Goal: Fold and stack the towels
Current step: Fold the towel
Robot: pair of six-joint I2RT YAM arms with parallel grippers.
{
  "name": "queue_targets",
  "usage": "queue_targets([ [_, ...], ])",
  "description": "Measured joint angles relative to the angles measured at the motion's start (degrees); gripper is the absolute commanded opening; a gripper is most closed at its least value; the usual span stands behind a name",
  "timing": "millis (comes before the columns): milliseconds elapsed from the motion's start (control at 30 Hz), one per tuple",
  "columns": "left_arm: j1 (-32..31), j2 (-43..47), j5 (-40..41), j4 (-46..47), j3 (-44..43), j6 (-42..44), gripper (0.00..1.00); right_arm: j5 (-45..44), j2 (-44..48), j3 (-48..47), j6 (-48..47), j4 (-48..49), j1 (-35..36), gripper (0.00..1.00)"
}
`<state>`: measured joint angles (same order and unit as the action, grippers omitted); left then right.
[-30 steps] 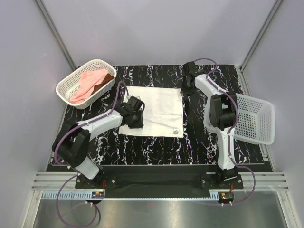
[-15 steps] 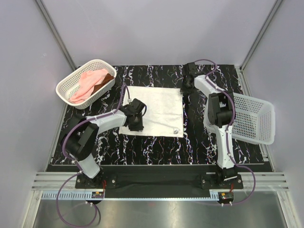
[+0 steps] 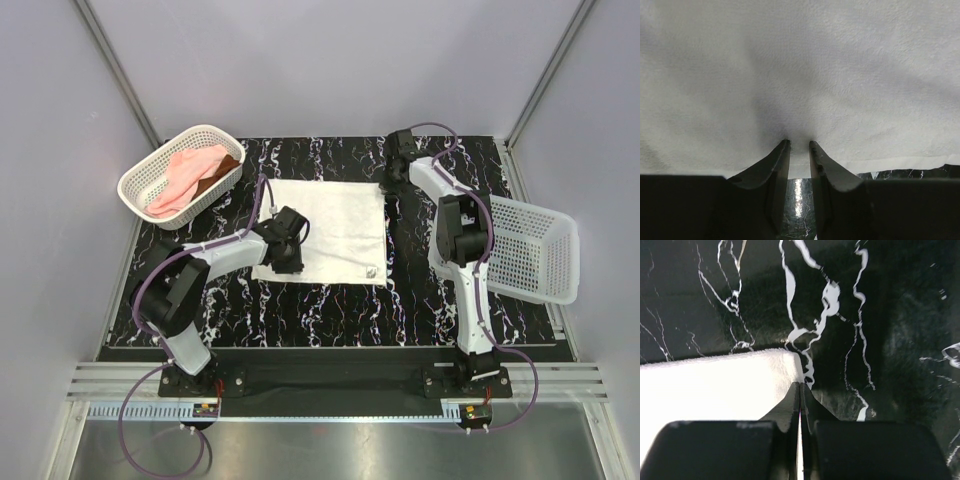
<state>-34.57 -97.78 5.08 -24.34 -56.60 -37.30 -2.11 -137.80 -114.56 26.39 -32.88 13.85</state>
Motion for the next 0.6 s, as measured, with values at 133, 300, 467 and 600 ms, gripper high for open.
queue_targets([
  [133,0.0,-0.1,0.6,0.2,0.0,-0.2,0.29,-0.4,-0.5,-2.2,0.0,-0.7,-0.8,0.00],
  [300,0.0,-0.3,1.4,0.8,0.0,-0.4,0.29,-0.3,-2.9,-8.1,-0.3,-2.3,-2.4,0.00],
  [467,0.0,-0.6,2.1,1.3,-0.2,-0.5,0.29,0.1,-4.4,-10.1,-0.8,-3.4,-3.3,0.02],
  [600,0.0,-1.0,2.2,0.5,-1.1,-0.6,0.29,1.3,-6.0,-11.8,-1.3,-4.9,-3.4,0.13],
])
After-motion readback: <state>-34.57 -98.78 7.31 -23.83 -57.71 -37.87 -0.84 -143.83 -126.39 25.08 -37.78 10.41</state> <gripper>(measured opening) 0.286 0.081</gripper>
